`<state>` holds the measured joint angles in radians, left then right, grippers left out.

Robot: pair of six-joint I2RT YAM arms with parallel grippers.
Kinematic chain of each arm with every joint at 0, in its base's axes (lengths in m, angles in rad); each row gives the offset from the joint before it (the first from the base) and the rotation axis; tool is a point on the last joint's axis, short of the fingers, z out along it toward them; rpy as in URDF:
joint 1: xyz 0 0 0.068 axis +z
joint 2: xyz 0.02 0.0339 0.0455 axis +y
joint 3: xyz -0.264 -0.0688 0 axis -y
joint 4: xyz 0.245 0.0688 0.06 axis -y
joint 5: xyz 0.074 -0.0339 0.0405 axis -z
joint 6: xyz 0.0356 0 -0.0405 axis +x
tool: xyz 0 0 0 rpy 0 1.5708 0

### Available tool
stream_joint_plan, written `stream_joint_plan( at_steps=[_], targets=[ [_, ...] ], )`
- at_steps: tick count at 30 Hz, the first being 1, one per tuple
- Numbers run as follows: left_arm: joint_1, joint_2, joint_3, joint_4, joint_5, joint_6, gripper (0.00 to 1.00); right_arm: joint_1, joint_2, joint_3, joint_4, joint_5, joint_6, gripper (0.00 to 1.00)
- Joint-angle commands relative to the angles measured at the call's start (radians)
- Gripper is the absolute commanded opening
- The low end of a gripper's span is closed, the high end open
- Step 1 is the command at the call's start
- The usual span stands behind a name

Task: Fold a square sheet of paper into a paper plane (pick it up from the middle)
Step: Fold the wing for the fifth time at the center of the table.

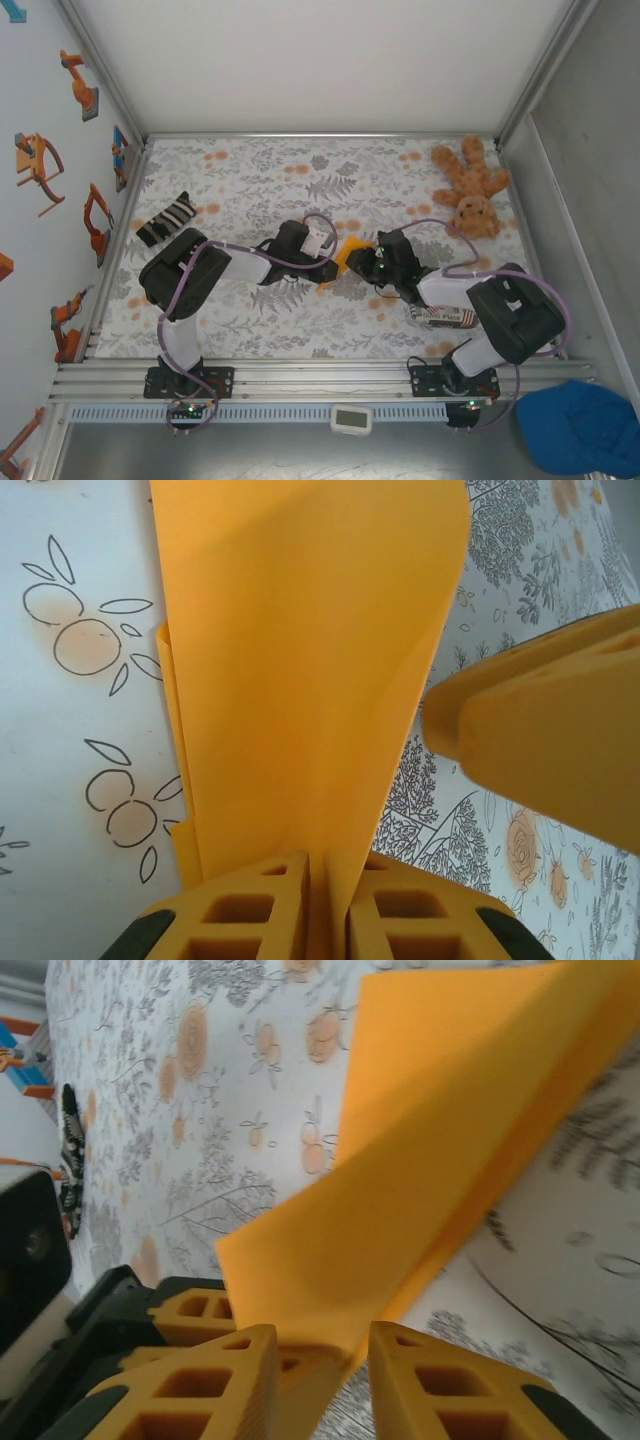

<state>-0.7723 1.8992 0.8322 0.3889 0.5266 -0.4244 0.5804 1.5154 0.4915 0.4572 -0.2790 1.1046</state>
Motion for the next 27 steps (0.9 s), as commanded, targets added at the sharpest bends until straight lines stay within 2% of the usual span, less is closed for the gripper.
stream_joint_plan(
  at_steps=[1, 14, 27],
  targets=[
    [0.005, 0.06, -0.03, -0.115, -0.008, -0.022, 0.16, 0.005, 0.04, 0.069, 0.071, -0.05, -0.05, 0.26],
    [0.023, 0.07, -0.041, -0.105, 0.004, -0.04, 0.22, 0.005, 0.132, 0.116, 0.086, -0.062, -0.053, 0.23],
    [0.037, 0.084, -0.03, -0.123, 0.029, -0.064, 0.16, -0.004, -0.01, 0.047, 0.057, 0.009, -0.069, 0.23]
  ],
)
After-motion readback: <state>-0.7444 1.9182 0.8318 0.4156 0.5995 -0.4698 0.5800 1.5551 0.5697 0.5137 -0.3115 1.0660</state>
